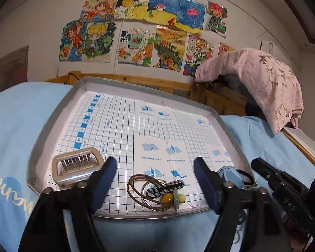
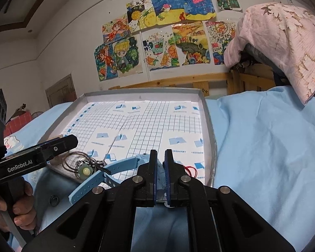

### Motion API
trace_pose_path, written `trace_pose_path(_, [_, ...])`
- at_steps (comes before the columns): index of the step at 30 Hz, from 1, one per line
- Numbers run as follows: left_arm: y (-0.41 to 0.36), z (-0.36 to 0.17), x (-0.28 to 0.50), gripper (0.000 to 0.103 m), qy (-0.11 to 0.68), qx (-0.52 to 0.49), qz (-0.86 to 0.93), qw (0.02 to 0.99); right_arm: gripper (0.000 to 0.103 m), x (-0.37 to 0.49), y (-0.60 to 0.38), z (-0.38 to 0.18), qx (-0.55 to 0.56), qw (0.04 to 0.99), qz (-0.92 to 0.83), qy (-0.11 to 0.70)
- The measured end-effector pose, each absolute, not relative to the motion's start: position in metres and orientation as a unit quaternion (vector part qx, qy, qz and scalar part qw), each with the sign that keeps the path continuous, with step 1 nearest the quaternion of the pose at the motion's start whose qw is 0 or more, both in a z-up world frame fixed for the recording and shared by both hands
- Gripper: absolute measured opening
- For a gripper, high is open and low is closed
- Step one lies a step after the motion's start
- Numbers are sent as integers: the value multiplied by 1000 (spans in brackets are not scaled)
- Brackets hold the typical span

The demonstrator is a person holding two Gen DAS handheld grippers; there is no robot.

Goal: Organize jewelry
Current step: 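Carry the braided chain and black hair tie into the tray and release them, then withdraw both tools from the tray toward the silver rings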

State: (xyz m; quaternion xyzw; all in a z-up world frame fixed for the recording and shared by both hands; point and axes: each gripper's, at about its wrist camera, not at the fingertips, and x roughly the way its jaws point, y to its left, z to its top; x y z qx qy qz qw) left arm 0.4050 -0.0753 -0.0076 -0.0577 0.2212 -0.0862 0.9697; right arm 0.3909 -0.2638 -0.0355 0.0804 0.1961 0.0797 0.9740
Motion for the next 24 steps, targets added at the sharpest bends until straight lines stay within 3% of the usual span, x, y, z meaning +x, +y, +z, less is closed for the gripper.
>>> trace_pose_path(3, [-75,6,388,94,194,-62,-82,976,10,379,-266,-23,77,980,62,170])
trace_pose_path(4, [-74,10,383,95,187,-63,-81,977,24,374,-267,-18,76,982,56,161])
trace_pose_path(5, [-74,14,377,98,182,-64,-80,978,44,370,-269,-13,78,984,52,154])
trace_pose_path(6, [-74,18,371,99,177,-65,-78,979,53,364,-271,-8,81,985,46,143])
trace_pose_path(12, [-69,47,320,103,134,-67,-64,987,60,325,-279,26,81,990,35,107])
trace_pose_path(14, [-66,54,302,103,124,-61,-60,989,78,309,-278,37,76,992,34,91])
trace_pose_path(16, [-62,60,283,103,115,-61,-60,990,85,290,-275,48,70,994,35,71])
trace_pose_path(20, [-55,67,248,103,104,-57,-54,992,97,252,-268,67,62,997,28,36])
trace_pose_path(24, [-47,68,220,103,103,-53,-45,992,101,217,-255,75,46,998,37,19])
